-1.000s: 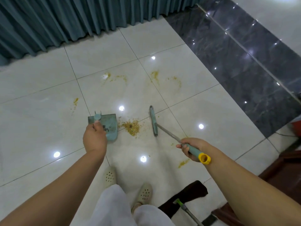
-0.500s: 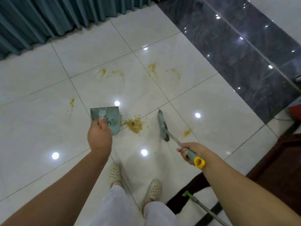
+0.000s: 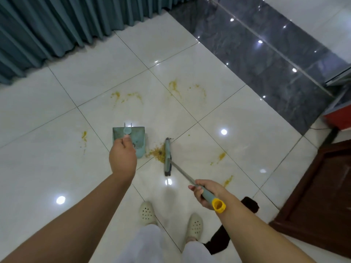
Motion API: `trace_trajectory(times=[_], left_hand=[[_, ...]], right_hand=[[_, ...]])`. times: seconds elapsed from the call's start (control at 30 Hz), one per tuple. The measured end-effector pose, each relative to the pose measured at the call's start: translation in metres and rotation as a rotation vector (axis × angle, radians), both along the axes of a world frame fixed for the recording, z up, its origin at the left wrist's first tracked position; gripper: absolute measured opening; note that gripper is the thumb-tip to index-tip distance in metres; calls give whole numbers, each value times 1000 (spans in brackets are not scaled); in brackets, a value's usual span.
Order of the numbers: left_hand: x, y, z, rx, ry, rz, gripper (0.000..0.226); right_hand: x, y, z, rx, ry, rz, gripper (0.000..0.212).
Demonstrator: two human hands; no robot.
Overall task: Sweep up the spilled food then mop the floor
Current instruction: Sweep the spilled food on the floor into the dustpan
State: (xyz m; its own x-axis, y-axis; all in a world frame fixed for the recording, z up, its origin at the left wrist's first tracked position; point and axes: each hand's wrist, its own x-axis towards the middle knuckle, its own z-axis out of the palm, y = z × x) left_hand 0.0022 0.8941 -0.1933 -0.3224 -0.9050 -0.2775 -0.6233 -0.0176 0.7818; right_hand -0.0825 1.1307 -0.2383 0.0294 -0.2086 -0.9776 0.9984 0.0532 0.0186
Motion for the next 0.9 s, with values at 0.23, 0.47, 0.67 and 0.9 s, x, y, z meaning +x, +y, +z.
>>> trace_trajectory(times=[0.23,0.47,0.67,0.9], left_hand=[[-9,-24,4,-13,-9,-56,43],[-20,-38,5,-16,-3,-88,39],[-28,-54,-5,-1,16,-91,39],[-38,-75,-18,41,81,-100,40]], right_hand=[[-14,-5,17,34,95,43,27],[-47,2,21,102,179,19,23],[-88,-16,2,197,272,43,16],[-133,-65,-29,260,351,155,15]])
